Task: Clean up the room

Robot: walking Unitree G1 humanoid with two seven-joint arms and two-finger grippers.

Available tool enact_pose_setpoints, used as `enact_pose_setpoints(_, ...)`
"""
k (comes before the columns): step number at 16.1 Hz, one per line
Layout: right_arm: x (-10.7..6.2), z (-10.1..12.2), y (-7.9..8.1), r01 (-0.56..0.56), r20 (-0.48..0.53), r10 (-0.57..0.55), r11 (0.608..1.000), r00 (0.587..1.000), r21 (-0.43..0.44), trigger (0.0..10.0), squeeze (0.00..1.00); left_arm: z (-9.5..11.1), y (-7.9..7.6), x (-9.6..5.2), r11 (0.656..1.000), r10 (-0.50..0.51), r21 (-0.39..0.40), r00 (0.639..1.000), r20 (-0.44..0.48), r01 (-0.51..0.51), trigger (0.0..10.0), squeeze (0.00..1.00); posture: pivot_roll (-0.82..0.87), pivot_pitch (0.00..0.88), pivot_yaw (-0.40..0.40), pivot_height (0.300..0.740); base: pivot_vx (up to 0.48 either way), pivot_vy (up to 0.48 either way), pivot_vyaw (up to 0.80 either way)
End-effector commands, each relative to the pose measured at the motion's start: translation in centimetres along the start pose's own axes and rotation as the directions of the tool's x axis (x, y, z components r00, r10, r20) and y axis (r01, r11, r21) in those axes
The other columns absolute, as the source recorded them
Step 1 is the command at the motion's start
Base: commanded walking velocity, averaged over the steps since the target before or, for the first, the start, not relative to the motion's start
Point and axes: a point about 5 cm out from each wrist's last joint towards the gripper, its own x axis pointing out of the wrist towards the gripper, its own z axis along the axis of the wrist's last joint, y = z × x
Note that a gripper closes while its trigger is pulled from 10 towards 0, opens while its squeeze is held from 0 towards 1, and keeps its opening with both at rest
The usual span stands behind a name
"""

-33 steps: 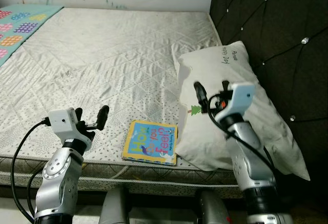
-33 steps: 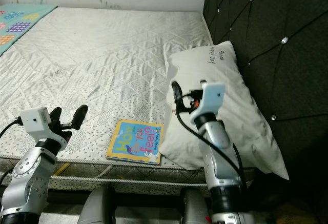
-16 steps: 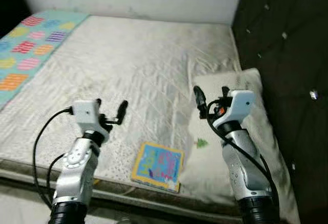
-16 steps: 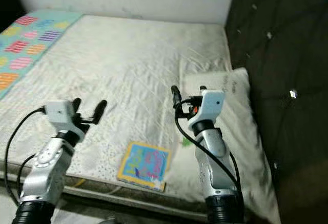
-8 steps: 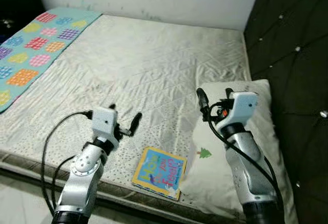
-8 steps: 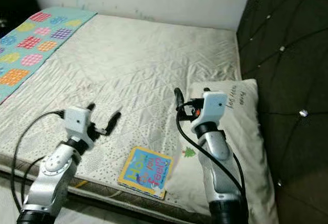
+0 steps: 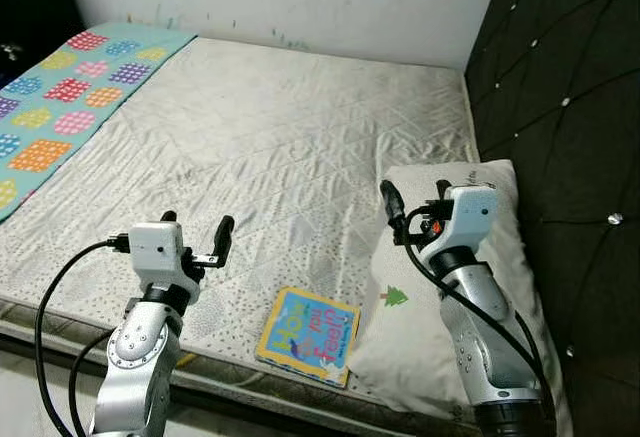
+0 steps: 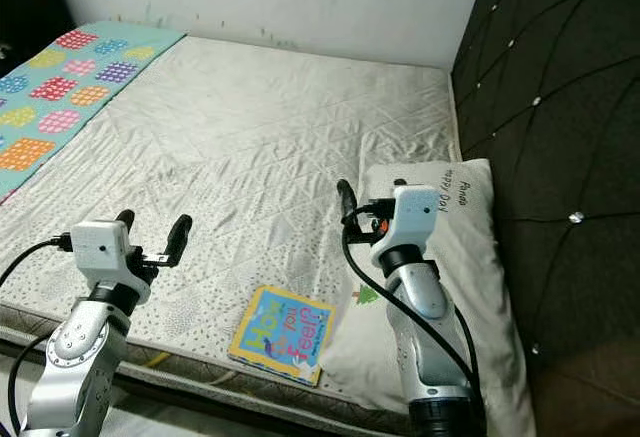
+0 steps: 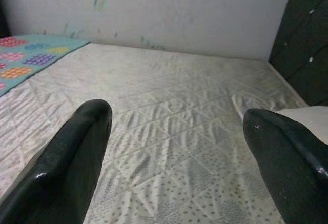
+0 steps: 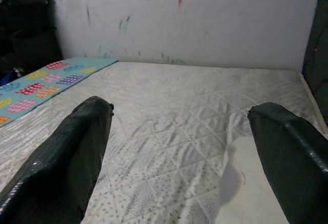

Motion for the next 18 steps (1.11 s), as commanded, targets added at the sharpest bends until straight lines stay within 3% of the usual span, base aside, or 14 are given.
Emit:
enact_pose_setpoints(1, 0.0, 0.5, -0.4, 0.013, 0.006, -0.013, 1.000, 1.000, -0.009, 10.0, 0.00, 0.4, -0.3, -0.2, 1.000, -0.006, -0.009, 1.000, 0.010, 0.006, 10.0, 0.00, -0.04, 0.055, -0.017, 0.740, 0.000, 0.000, -0.67)
enact_pose_setpoints(7, -0.5, 0.2, -1.5, 0.051, -0.014, -0.052, 0.998, 0.999, -0.021, 10.0, 0.00, 0.4, -0.3, -0.1, 0.999, 0.001, -0.044, 1.000, -0.002, -0.001, 10.0, 0.00, -0.04, 0.074, -0.014, 0.740, 0.000, 0.000, -0.80)
enact_pose_setpoints(13, -0.7, -0.3, -1.4, 0.057, -0.033, -0.058, 0.998, 0.998, -0.011, 10.0, 0.00, 0.5, -0.2, -0.3, 0.999, -0.002, -0.046, 1.000, -0.011, 0.001, 10.0, 0.00, -0.04, 0.083, -0.012, 0.740, 0.000, 0.294, 0.00)
enact_pose_setpoints(18, -0.8, -0.4, -1.6, 0.064, -0.040, -0.065, 0.998, 0.997, -0.006, 10.0, 0.00, 0.5, -0.2, -0.2, 0.999, -0.008, -0.046, 1.000, -0.017, 0.008, 10.0, 0.00, -0.04, 0.086, -0.008, 0.740, 0.000, 0.400, -0.60)
